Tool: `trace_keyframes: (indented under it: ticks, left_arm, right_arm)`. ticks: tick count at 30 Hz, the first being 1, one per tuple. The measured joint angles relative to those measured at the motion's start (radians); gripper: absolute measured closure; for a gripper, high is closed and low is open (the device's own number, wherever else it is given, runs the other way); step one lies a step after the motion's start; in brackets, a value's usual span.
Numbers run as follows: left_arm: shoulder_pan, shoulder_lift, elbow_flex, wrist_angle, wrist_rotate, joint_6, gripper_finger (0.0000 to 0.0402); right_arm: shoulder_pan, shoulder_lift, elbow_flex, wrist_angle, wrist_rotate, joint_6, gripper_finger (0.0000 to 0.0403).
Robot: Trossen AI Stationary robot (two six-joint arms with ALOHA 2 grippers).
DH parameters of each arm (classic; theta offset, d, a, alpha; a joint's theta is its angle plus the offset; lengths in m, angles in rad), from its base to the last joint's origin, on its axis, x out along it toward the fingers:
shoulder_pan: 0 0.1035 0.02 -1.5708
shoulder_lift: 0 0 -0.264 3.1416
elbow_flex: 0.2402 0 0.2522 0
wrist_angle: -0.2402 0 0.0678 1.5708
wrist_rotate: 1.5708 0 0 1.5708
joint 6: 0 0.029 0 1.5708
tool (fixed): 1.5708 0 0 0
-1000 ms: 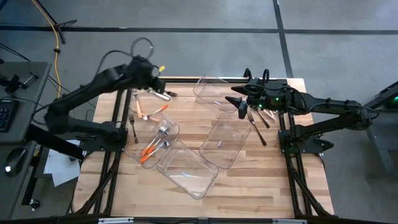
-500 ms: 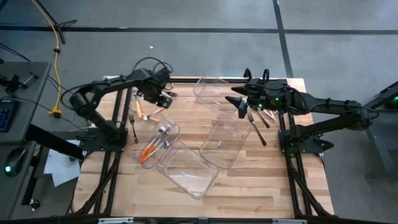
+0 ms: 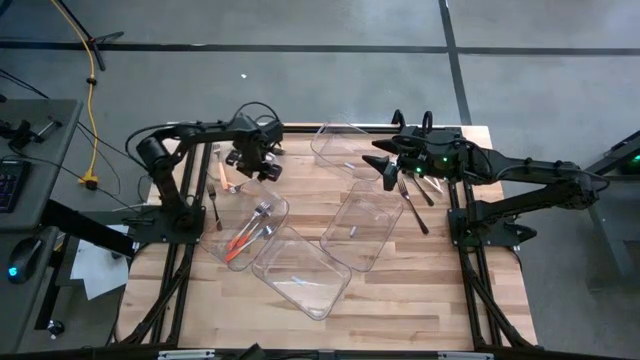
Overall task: Sort silverware by color (type)
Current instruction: Put the orange fork into the middle left transparent bin
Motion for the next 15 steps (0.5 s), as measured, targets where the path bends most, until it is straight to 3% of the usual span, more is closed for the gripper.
trace_keyframes:
  ticks: [15]
  left_arm:
    - [0.0, -0.025, 0.0, 0.028, -0.012, 0.021, 0.0229]
  right_arm:
    - [0.0, 0.0, 0.0, -0.001, 0.003, -0.007, 0.0153]
